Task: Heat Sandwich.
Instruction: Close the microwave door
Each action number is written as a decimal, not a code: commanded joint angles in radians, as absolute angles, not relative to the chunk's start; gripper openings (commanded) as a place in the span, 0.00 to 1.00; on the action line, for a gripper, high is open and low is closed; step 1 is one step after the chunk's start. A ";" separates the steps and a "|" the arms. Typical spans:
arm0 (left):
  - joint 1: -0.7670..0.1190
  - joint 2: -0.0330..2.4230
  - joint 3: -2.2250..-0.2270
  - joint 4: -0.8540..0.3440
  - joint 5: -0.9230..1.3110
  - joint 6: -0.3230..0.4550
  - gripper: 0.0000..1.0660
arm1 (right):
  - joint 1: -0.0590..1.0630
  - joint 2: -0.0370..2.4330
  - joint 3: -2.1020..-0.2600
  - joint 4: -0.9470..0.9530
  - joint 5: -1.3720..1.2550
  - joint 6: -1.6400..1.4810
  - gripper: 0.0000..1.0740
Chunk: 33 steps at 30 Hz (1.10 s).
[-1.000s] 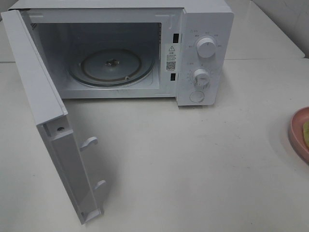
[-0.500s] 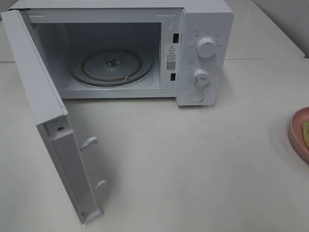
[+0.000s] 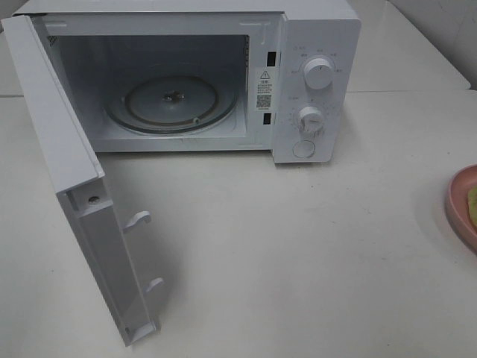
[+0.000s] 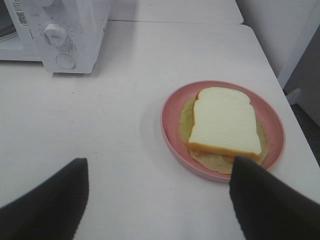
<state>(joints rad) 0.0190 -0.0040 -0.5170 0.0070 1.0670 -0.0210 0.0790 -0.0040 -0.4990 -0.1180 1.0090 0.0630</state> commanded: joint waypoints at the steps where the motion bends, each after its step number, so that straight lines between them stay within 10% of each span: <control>1: 0.022 -0.013 -0.516 0.006 1.067 -0.021 0.92 | 0.072 -0.030 -0.497 -0.120 0.998 0.063 0.69; 20: 0.022 0.200 -0.563 0.020 0.870 -0.022 0.89 | 0.072 -0.030 -0.497 -0.120 0.998 0.063 0.68; 24: 0.022 0.296 -0.563 0.017 0.810 -0.022 0.79 | 0.072 -0.030 -0.497 -0.120 0.998 0.063 0.68; 33: 0.022 0.565 -0.562 0.017 0.630 -0.022 0.23 | 0.072 -0.030 -0.497 -0.120 0.998 0.063 0.68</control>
<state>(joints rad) 0.0190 0.5600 -0.5580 0.0180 0.6570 -0.0210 0.0790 -0.0040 -0.4990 -0.1180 1.0090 0.0630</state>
